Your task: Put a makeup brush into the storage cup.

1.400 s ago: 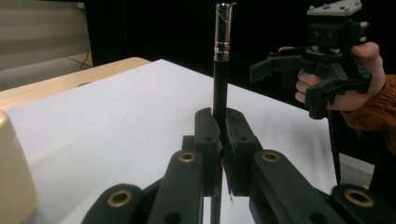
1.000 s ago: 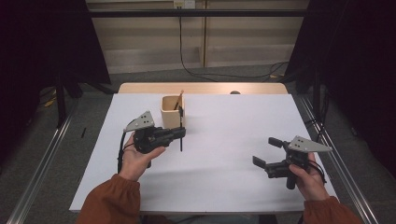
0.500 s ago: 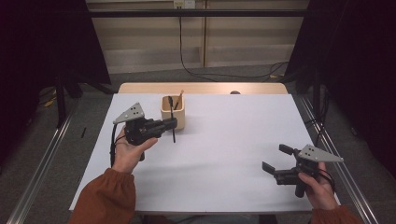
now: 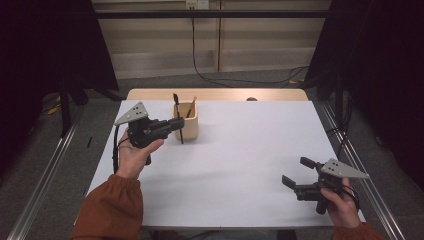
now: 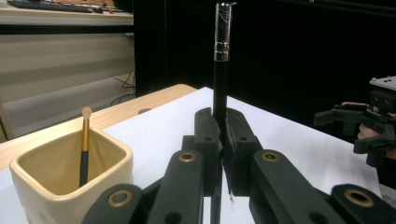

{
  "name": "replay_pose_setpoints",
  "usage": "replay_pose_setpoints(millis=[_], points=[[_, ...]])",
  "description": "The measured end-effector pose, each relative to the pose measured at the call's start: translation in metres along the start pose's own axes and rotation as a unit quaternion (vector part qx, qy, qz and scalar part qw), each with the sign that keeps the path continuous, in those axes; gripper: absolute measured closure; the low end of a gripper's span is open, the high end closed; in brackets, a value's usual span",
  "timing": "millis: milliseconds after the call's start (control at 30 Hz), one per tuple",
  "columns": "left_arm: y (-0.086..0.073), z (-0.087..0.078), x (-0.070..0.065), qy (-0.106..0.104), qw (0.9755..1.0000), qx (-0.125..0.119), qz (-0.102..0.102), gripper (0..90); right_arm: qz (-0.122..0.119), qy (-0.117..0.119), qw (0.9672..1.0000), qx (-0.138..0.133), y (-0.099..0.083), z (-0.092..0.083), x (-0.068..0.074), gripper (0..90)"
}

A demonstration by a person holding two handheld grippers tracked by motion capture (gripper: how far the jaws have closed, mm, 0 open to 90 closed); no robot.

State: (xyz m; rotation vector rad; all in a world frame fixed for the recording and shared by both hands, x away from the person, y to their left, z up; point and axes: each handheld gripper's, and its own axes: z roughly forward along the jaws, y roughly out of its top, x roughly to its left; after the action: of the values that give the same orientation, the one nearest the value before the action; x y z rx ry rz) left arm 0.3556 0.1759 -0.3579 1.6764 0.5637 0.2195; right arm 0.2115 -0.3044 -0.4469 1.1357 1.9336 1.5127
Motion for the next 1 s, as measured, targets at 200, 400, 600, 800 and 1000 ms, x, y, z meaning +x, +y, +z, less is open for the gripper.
replay_pose_setpoints(millis=[200, 400, 600, 800, 1000], points=[[0.010, 0.004, 0.007, 0.001, 1.0000, -0.007, -0.004, 85.6, 0.001, 0.002, 1.0000, 0.001, 0.000, 0.000, 0.000, 0.4], [0.020, 0.006, 0.012, 0.008, 0.9999, -0.012, 0.003, 85.6, 0.004, 0.001, 1.0000, 0.003, 0.000, 0.001, -0.001, 0.0], [0.024, 0.005, 0.019, 0.020, 0.9997, -0.012, 0.006, 85.6, 0.006, 0.002, 1.0000, -0.001, 0.001, 0.000, -0.001, 0.0], [0.025, 0.010, 0.032, 0.041, 0.9991, -0.009, 0.003, 85.6, 0.010, -0.001, 0.9999, -0.004, 0.001, -0.001, -0.001, 0.0], [0.030, 0.022, 0.042, 0.051, 0.9985, -0.018, -0.002, 85.7, 0.010, 0.000, 0.9999, -0.003, 0.001, 0.000, -0.001, 0.0]])
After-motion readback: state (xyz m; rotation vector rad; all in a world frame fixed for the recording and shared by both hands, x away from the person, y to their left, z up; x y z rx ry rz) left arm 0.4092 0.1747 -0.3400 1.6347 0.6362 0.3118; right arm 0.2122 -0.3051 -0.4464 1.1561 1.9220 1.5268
